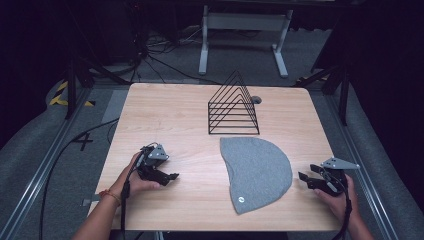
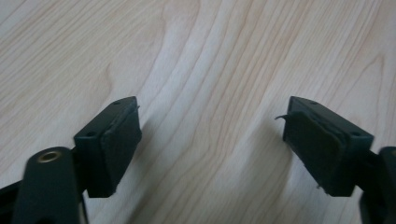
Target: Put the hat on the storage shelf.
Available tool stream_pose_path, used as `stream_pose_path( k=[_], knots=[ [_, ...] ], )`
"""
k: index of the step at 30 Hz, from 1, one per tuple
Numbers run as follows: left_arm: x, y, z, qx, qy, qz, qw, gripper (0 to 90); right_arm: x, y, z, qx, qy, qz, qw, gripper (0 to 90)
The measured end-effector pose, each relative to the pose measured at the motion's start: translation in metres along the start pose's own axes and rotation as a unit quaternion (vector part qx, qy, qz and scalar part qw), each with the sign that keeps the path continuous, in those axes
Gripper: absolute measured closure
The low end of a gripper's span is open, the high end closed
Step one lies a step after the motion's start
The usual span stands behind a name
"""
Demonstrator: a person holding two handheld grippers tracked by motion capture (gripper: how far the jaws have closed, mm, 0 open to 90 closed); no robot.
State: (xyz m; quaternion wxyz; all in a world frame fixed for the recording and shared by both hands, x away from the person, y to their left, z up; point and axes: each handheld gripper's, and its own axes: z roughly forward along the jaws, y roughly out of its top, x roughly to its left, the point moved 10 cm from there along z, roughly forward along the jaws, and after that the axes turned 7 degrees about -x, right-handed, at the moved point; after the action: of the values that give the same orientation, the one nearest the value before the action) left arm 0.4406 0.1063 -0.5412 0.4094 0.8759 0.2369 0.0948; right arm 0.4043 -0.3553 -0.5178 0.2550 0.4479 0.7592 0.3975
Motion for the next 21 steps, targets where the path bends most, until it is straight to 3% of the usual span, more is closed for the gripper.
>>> stream_pose_path(
  k=[1, 5, 6, 8, 9, 10, 11, 12, 13, 15, 18, 21],
  knots=[
    [-0.001, 0.005, 0.003, -0.007, -0.003, -0.002, 1.0000, 23.9, 0.006, 0.004, -0.001, -0.005, 0.011, -0.006, 0.9999, 46.7],
    [-0.007, 0.029, 0.016, -0.016, -0.008, 0.023, 0.9996, 32.2, 0.043, 0.024, -0.004, -0.033, 0.063, -0.035, 0.9969, 59.5],
    [-0.007, 0.029, 0.016, -0.016, -0.008, 0.023, 0.9996, 34.0, 0.053, 0.027, -0.004, -0.033, 0.076, -0.040, 0.9958, 63.1],
    [-0.013, 0.052, 0.030, -0.028, -0.014, 0.036, 0.9989, 37.2, 0.072, 0.028, -0.002, -0.029, 0.102, -0.053, 0.9930, 68.5],
    [-0.013, 0.052, 0.030, -0.028, -0.014, 0.036, 0.9989, 39.2, 0.072, 0.028, -0.002, -0.029, 0.102, -0.053, 0.9930, 68.5],
    [-0.015, 0.057, 0.033, -0.028, -0.019, 0.039, 0.9987, 39.2, 0.085, 0.029, 0.001, -0.026, 0.118, -0.058, 0.9909, 72.0],
    [-0.017, 0.070, 0.042, -0.026, -0.016, 0.061, 0.9977, 42.8, 0.104, 0.027, 0.003, -0.018, 0.148, -0.071, 0.9862, 76.2],
    [-0.017, 0.070, 0.042, -0.026, -0.016, 0.061, 0.9977, 45.3, 0.116, 0.026, 0.004, -0.013, 0.161, -0.082, 0.9835, 77.7],
    [-0.022, 0.080, 0.051, -0.026, -0.029, 0.065, 0.9971, 46.1, 0.127, 0.026, 0.006, -0.010, 0.174, -0.089, 0.9806, 79.0],
    [-0.025, 0.092, 0.062, -0.028, -0.027, 0.079, 0.9961, 50.2, 0.145, 0.024, 0.007, -0.005, 0.197, -0.101, 0.9751, 81.6],
    [-0.030, 0.110, 0.076, -0.039, -0.036, 0.085, 0.9950, 53.0, 0.172, 0.021, 0.010, 0.004, 0.228, -0.118, 0.9664, 83.7],
    [-0.035, 0.122, 0.089, -0.040, -0.043, 0.093, 0.9939, 54.6, 0.189, 0.014, 0.014, 0.017, 0.244, -0.139, 0.9595, 84.5]
  ],
)
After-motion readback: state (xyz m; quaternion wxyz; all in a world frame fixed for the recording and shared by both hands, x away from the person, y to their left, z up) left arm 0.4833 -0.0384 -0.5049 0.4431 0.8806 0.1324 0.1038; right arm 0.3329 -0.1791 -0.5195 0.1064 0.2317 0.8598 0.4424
